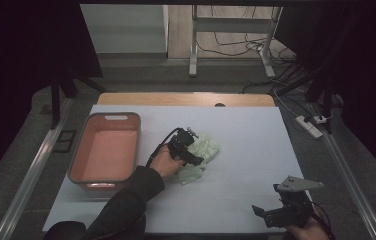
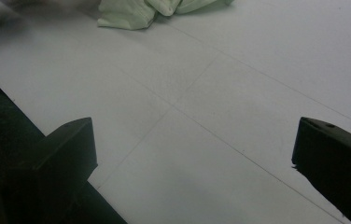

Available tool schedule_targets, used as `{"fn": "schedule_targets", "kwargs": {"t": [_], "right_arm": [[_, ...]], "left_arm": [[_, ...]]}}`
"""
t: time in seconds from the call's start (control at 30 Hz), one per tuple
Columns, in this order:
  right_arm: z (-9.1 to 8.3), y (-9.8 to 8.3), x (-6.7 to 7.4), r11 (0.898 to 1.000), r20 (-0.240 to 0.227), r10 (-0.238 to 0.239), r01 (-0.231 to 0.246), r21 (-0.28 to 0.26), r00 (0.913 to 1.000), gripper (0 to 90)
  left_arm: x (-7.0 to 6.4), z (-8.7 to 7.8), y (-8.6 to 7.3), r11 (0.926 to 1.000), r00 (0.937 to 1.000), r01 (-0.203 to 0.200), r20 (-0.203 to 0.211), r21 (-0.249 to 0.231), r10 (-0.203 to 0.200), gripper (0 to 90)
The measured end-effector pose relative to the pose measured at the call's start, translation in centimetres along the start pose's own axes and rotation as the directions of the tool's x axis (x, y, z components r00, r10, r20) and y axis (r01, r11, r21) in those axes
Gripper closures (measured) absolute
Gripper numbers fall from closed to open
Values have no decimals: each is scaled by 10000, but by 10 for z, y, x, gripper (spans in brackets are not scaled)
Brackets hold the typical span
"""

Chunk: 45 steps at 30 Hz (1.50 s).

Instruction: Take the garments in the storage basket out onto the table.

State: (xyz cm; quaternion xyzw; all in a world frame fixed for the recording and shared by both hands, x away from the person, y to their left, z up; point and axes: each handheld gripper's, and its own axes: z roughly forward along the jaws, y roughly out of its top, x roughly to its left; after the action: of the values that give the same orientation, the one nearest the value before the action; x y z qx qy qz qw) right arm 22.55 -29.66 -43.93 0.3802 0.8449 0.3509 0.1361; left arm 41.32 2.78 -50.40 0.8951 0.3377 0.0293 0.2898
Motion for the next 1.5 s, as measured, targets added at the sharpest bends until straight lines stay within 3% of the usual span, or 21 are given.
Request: {"fn": "schedule_targets", "kwargs": {"t": [0.13, 0.27, 0.5, 0.8, 1.17, 1.5], "right_arm": [[0, 0, 0, 10000, 5, 23, -23, 5, 10000, 0], [0, 0, 0, 10000, 13, 25, -25, 0, 10000, 0], [0, 0, 0, 10000, 18, 33, -33, -6, 10000, 0], [0, 0, 0, 10000, 26, 18, -18, -10, 10000, 0], [-1, 0, 1, 10000, 7, -47, 47, -64, 10000, 0], [-1, 0, 1, 9999, 40, -83, 83, -79, 10000, 0]], "left_arm": [[-1, -5, 0, 9998, 9999, -151, 27, -104, 151, 9], [-3, -11, 1, 9988, 9986, -487, 188, -97, 489, 0], [-8, -19, 5, 9983, 9953, -510, 805, -275, 531, 0], [-15, -29, 4, 9944, 9811, -903, 1666, -547, 982, 0], [-18, -44, -6, 9924, 9767, -939, 1861, -800, 1074, 0], [-26, -50, -14, 9917, 9765, -883, 1885, -935, 1047, 0]]}}
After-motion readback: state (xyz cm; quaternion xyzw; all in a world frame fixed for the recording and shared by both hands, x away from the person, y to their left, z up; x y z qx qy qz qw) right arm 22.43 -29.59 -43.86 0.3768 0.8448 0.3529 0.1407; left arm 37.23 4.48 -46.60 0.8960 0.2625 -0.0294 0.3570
